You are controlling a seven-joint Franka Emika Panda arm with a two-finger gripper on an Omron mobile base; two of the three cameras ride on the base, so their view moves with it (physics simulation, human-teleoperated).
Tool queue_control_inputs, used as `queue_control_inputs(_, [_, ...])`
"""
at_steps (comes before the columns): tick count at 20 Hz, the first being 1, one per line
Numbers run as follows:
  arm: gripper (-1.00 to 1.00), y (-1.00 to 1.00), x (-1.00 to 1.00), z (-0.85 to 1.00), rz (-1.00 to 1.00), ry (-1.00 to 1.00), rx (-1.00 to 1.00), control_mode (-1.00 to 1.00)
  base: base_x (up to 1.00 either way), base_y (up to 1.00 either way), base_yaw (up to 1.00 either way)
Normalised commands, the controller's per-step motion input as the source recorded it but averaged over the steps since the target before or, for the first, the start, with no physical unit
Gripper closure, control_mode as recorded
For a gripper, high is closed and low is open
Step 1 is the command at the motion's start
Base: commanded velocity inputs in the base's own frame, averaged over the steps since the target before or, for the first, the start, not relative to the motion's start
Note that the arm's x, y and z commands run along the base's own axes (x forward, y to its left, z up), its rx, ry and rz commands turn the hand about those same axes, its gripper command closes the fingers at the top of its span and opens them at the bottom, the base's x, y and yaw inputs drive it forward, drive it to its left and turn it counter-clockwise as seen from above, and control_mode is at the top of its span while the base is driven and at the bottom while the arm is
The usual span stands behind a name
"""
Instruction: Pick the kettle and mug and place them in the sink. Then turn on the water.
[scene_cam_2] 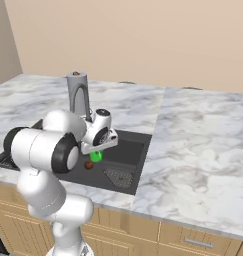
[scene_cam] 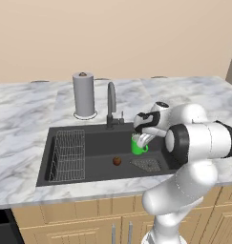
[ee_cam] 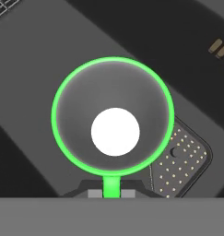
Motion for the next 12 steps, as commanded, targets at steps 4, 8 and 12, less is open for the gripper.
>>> queue_control_inputs(4, [1.00, 0.00, 0.26, -0.28, 0.00, 0.00, 0.00, -1.00, 0.00, 0.00, 0.00])
queue_control_inputs(8, [1.00, 0.00, 0.25, -0.34, 0.00, 0.00, 0.00, -1.00, 0.00, 0.00, 0.00])
queue_control_inputs(12, [1.00, 0.00, 0.25, -0.36, 0.00, 0.00, 0.00, -1.00, 0.00, 0.00, 0.00])
